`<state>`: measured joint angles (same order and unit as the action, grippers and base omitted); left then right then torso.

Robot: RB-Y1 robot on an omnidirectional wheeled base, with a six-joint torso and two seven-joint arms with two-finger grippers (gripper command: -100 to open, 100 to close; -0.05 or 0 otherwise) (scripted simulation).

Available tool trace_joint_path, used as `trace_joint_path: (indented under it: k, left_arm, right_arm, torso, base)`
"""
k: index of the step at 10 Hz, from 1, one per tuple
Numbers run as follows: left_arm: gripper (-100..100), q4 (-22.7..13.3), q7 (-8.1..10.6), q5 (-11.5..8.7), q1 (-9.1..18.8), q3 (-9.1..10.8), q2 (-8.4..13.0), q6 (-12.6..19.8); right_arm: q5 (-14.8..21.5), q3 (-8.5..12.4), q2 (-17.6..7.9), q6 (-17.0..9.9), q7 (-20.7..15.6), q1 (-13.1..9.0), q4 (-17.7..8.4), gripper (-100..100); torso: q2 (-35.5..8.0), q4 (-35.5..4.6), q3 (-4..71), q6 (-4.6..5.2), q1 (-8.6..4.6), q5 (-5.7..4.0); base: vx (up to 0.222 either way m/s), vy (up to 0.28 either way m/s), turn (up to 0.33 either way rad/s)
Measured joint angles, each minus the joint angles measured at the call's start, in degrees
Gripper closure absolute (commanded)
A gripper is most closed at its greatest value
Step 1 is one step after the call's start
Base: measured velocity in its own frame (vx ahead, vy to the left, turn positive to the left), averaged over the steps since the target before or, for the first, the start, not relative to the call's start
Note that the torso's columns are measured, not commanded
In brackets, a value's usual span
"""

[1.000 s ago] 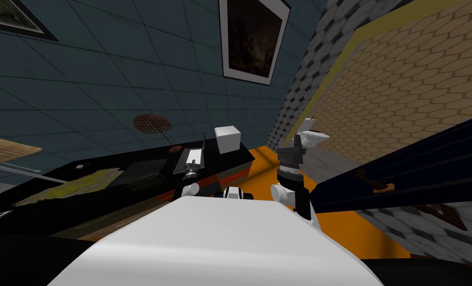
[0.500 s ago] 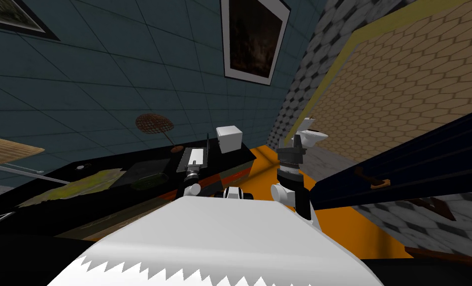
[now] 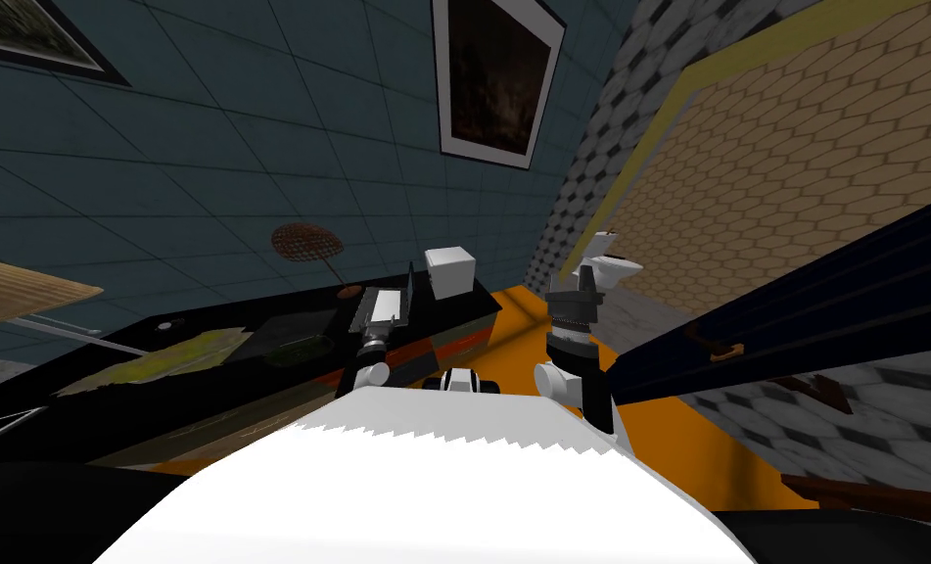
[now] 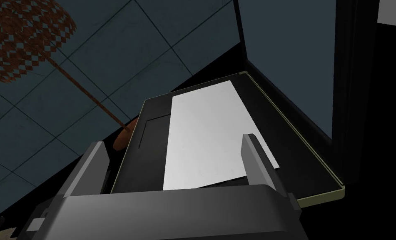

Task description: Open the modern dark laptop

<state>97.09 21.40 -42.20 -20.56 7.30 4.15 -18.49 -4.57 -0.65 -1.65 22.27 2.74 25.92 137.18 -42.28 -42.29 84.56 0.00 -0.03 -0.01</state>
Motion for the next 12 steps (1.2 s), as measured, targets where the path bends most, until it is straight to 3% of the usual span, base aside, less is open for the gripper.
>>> trace_joint_path:
  k: [2, 5, 9, 12]
  left_arm:
    - [-100, -0.09, 0.74, 0.05, 0.03, -0.55, 2.08, -0.4]
    - [-100, -0.96, 3.25, 0.25, -0.07, -2.58, 4.32, -2.1]
    - [-100, -3.93, 7.43, -0.61, 0.52, -4.57, 4.17, -5.15]
    - [-100, -7.6, 7.9, -0.71, 1.9, -4.36, 4.28, -6.99]
  right_arm:
    - [0.0, 0.0, 0.0, 0.0, 0.0, 0.0, 0.0, 0]
    - [0.0, -0.01, 0.01, 0.0, 0.0, -0.01, 0.0, 0]
    - [0.0, 0.0, 0.0, 0.0, 0.0, 0.0, 0.0, 0]
    - [0.0, 0.02, -0.02, 0.01, 0.0, 0.03, 0.01, 0]
  torso:
    - [0.05, 0.02, 0.04, 0.0, 0.05, 0.02]
    - [-0.11, -0.03, -0.06, 0.0, -0.1, -0.04]
    - [0.08, 0.03, 0.06, -0.01, 0.08, 0.02]
    - [0.35, 0.1, 0.22, -0.01, 0.25, 0.07]
  base:
    - [-0.069, -0.073, -0.027]
    - [-0.099, -0.124, -0.037]
    - [-0.064, -0.084, -0.01]
    - [0.103, 0.025, -0.002]
